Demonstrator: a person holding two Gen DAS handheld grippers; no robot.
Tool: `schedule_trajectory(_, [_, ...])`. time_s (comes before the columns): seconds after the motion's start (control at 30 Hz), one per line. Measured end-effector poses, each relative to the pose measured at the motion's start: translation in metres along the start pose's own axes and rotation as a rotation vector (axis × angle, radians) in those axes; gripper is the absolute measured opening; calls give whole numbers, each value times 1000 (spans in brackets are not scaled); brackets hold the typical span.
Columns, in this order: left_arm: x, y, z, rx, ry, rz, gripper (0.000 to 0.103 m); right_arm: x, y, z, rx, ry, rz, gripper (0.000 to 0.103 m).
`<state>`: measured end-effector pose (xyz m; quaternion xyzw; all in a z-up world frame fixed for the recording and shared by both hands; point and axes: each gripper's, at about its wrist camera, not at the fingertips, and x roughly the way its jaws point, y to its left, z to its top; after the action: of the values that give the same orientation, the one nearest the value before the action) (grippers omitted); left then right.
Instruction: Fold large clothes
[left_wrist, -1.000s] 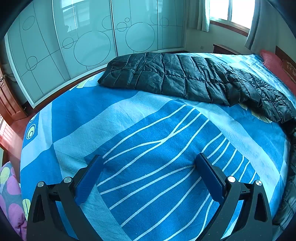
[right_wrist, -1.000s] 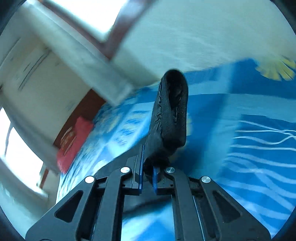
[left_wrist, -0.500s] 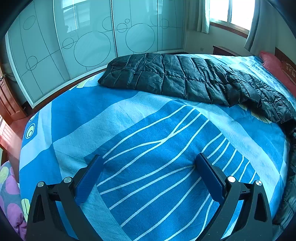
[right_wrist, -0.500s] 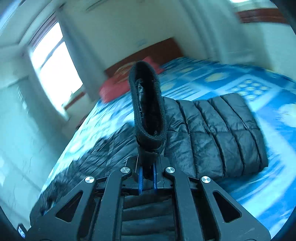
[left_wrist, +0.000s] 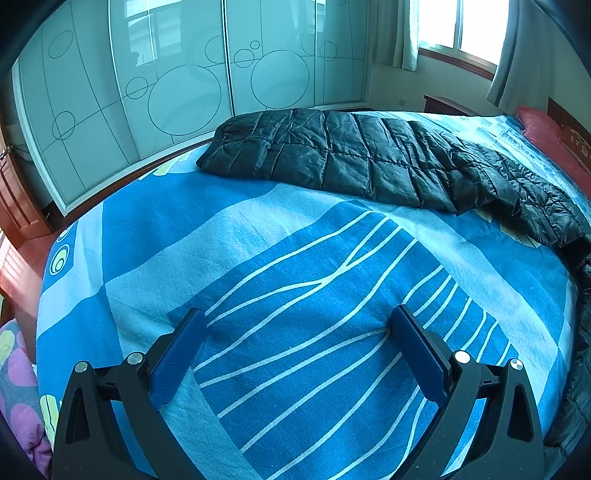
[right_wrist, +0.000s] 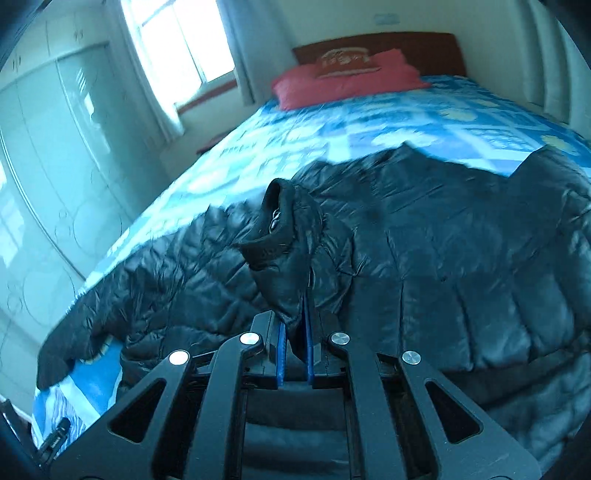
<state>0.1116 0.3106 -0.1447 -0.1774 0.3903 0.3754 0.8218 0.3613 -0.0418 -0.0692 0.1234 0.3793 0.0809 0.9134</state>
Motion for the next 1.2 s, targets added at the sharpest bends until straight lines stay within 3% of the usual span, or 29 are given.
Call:
schedule_trajectory(0.3, [0, 0, 0, 0, -1, -1, 99, 55, 58, -13, -83, 129, 29, 15])
schedule_trajectory(0.37, [0, 0, -1, -1, -2, -1, 99, 54, 65, -15, -103, 144, 40, 30])
schedule_trajectory(0.43, [1, 1, 0, -1, -1, -1, 99, 46, 70, -16, -97, 150, 120, 69])
schedule_trajectory(0.47, [1, 1, 0, -1, -1, -2, 99, 37, 72, -18, -101, 148, 157, 69])
schedule_trajectory(0.6, [1, 1, -1, 0, -1, -1, 99, -12, 60, -13, -141, 107, 218, 68])
schedule_trajectory(0.67, [0, 0, -1, -1, -2, -1, 99, -38, 34, -5, -136, 63, 207, 61])
schedule_trajectory(0.77, [0, 0, -1, 0, -2, -1, 99, -71, -39, 16, -67, 3, 100, 44])
schedule_trajectory(0.83, [1, 0, -1, 1, -3, 0, 99, -90, -112, 33, 22, -34, -38, 28])
schedule_trajectory(0.93, [1, 1, -2, 3, -4, 5, 99, -111, -202, 45, 157, -97, -189, 23])
schedule_trajectory(1.0, [2, -1, -2, 6, -5, 9, 99, -114, -252, 42, 221, -88, -266, 18])
schedule_trajectory(1.07, [2, -2, -1, 9, -6, 15, 99, -103, -281, 32, 246, -34, -287, 15])
schedule_trajectory(1.2, [2, -4, -1, 13, -8, 19, 99, -66, -292, 11, 153, 81, -297, 9])
